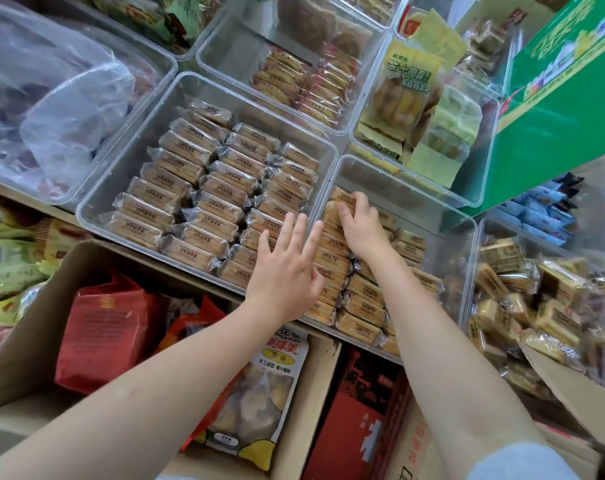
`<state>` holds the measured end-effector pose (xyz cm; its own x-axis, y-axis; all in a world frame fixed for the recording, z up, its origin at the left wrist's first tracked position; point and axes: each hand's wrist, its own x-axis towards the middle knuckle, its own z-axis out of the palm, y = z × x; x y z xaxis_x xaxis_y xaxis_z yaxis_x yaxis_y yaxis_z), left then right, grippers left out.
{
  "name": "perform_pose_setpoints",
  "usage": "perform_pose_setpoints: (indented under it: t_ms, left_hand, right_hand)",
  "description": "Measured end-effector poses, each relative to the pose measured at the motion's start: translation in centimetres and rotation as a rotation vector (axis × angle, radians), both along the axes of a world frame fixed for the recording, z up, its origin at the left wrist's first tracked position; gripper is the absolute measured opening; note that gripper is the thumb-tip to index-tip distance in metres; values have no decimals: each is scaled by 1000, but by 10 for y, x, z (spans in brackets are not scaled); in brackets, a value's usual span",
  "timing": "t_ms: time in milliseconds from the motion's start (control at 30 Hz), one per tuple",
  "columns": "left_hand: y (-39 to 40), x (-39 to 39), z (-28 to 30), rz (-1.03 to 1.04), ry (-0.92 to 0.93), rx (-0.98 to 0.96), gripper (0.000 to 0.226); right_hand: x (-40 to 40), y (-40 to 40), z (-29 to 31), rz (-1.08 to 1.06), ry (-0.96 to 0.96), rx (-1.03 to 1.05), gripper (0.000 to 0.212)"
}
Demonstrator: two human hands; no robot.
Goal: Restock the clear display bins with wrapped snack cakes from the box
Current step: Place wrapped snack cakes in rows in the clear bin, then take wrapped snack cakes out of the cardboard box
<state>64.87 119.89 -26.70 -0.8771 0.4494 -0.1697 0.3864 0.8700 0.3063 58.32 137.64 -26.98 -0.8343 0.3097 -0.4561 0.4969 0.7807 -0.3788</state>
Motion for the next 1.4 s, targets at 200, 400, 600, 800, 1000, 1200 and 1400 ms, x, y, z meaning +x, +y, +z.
perform_pose_setpoints:
  t_ms: [200, 400, 600, 800, 1000, 1200, 1400]
  left_hand:
    - [0, 0, 3, -2, -21, -15, 76]
    - [0, 1, 4, 2, -7, 9, 76]
    - [-9, 2, 8, 19, 19, 31, 74]
    - [62, 74, 58, -20, 16, 346, 63]
    - [172, 237, 141, -400, -96, 695, 56]
    - [208, 298, 139, -525, 59, 319, 38]
    - [213, 292, 137, -501, 147, 235, 40]
  right_hand:
    - [-10, -13, -8, 66, -66, 347, 68]
    - [11, -22, -3, 79, -42, 336, 68]
    - [80, -15, 75, 199, 16, 58, 53]
    - [243, 79, 226, 34, 342, -130, 27]
    - [404, 177, 221, -300, 211, 8, 44]
    - [470, 249, 121, -373, -50, 26, 13]
    - [463, 290, 41, -490, -86, -53, 36]
